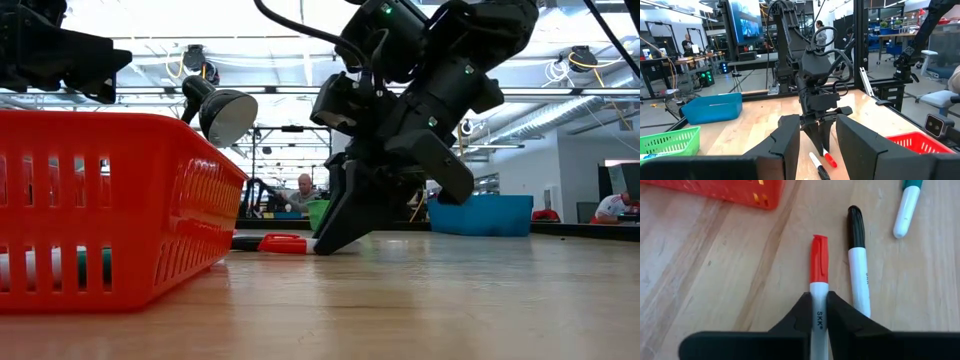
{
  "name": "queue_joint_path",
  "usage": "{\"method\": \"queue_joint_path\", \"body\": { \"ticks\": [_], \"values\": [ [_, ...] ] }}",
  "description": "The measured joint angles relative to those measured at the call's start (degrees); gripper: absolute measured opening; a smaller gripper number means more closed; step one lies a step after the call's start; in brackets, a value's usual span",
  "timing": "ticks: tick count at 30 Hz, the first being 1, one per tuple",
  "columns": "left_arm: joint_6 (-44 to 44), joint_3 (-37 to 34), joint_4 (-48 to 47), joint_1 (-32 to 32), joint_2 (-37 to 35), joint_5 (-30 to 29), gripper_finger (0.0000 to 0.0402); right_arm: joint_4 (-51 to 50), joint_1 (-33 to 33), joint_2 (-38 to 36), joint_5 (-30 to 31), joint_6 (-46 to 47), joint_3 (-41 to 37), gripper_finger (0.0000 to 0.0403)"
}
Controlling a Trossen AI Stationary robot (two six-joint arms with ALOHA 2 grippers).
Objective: Pick & Place Markers
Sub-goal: Put the red mini marker into the red bin
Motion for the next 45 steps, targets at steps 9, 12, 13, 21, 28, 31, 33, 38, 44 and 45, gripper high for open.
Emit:
{"method": "queue_joint_path", "body": {
  "ticks": [9,12,13,21,28,31,33,38,44,45],
  "values": [
    [0.0,0.0,0.0,0.0,0.0,0.0,0.0134,3.5,0.4,-0.3,-0.1,-0.2,0.0,0.0023],
    [0.0,0.0,0.0,0.0,0.0,0.0,0.0134,4.4,0.9,-2.2,0.0,-0.4,0.0,0.0023],
    [0.0,0.0,0.0,0.0,0.0,0.0,0.0134,4.7,1.2,-2.9,0.0,-0.5,-0.3,0.0023],
    [0.0,0.0,0.0,0.0,0.0,0.0,0.0134,5.4,4.3,-10.8,-0.3,-1.0,-0.2,0.0025],
    [0.0,0.0,0.0,0.0,0.0,0.0,0.0134,14.7,6.9,-12.3,-6.6,-0.9,-0.2,0.0025],
    [0.0,0.0,0.0,0.0,0.0,0.0,0.0134,20.0,7.6,-12.0,-8.3,-0.4,-0.2,0.0025],
    [0.0,0.0,0.0,0.0,0.0,0.0,0.0134,22.2,7.8,-11.7,-8.6,-0.7,0.0,0.0023],
    [0.0,0.0,0.0,0.0,0.0,0.0,0.0134,22.2,7.7,-10.5,-9.2,-1.7,4.4,0.0022],
    [0.0,0.0,0.0,0.0,0.0,0.0,0.0134,16.5,8.2,-4.1,-12.3,-5.4,14.7,0.0023],
    [0.0,0.0,-0.1,0.0,0.0,0.0,0.0134,14.7,8.4,-2.9,-12.3,-5.9,16.7,0.0023]
  ]
}}
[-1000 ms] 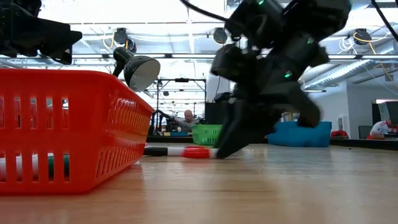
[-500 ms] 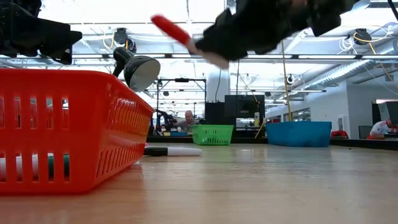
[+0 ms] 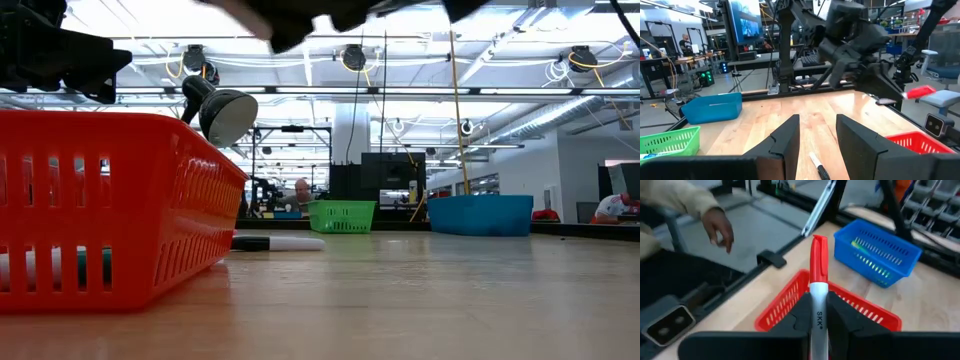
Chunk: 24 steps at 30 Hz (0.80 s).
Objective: Pick & Place Markers
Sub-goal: Put the red mini marker into the red bin
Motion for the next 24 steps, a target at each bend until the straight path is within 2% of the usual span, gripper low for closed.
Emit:
{"method": "queue_joint_path", "body": {
  "ticks": [4,8,13,18,24],
  "values": [
    [0.0,0.0,0.0,0.0,0.0,0.0,0.0134,-7.4,0.2,6.7,0.0,-3.1,9.4,0.0023],
    [0.0,0.0,0.0,0.0,0.0,0.0,0.0134,-10.9,0.2,12.5,0.0,-4.5,15.3,0.0023],
    [0.0,0.0,0.0,0.0,0.0,0.0,0.0134,-11.4,0.2,15.1,0.3,-4.2,16.1,0.0044],
    [0.0,0.0,0.0,0.0,0.0,0.0,0.0134,-11.2,0.2,14.8,0.3,-4.1,16.3,0.0078],
    [0.0,0.0,0.0,0.0,0.0,0.0,0.0134,-12.2,0.1,13.7,0.5,-3.8,16.3,0.0100]
  ]
}}
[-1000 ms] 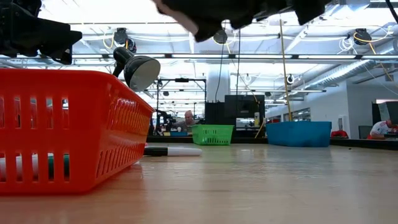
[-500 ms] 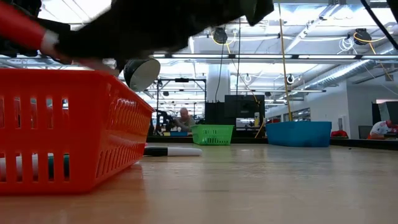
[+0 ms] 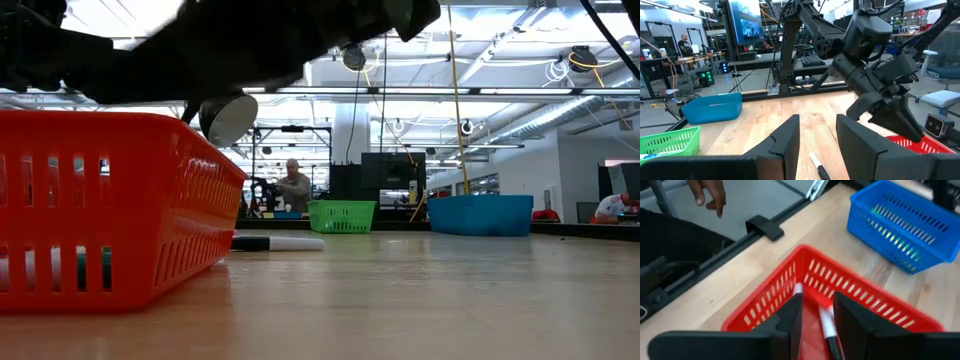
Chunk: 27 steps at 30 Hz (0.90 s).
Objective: Pick & Place Markers
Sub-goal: Put the red mini marker into the red bin, then put the black mini marker into the red bin
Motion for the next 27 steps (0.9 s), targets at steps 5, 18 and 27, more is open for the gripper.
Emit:
{"method": "queue_joint_path", "body": {
  "ticks": [5,18,27],
  "values": [
    [0.0,0.0,0.0,0.0,0.0,0.0,0.0134,-6.0,-0.1,-0.9,6.9,-0.6,0.0,0.0109],
    [0.0,0.0,0.0,0.0,0.0,0.0,0.0134,-21.4,-1.6,-9.6,22.3,0.1,-2.2,0.0111],
    [0.0,0.0,0.0,0.0,0.0,0.0,0.0134,-16.2,-7.9,-10.3,22.1,4.0,-11.2,0.0112]
  ]
}}
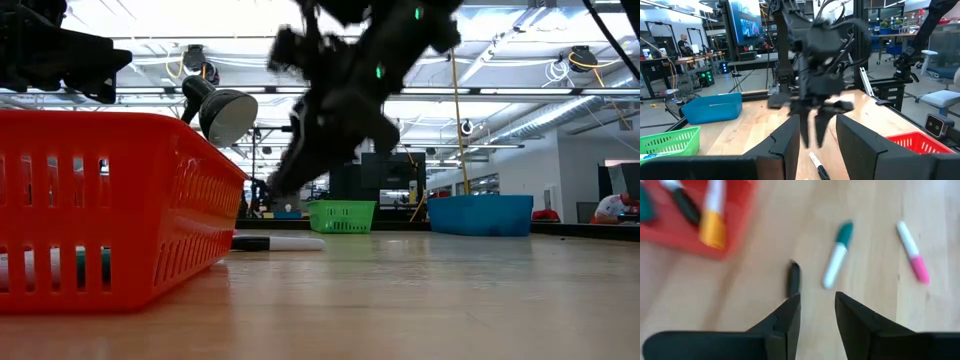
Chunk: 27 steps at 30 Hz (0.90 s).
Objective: Pick & Place Markers
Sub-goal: Put the black mini marker into the red bin
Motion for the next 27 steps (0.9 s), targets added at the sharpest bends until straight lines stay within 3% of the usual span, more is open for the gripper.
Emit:
{"method": "queue_joint_path", "body": {
  "ticks": [6,18,27],
  "values": [
    [0.0,0.0,0.0,0.0,0.0,0.0,0.0134,7.0,-2.2,0.0,-6.1,4.7,-5.8,0.0112],
    [0.0,0.0,0.0,0.0,0.0,0.0,0.0134,25.6,-1.3,0.0,-5.9,4.5,-17.1,0.0112],
    [0.0,0.0,0.0,0.0,0.0,0.0,0.0134,28.0,-1.4,0.1,-7.8,2.8,-17.9,0.0112]
  ]
}}
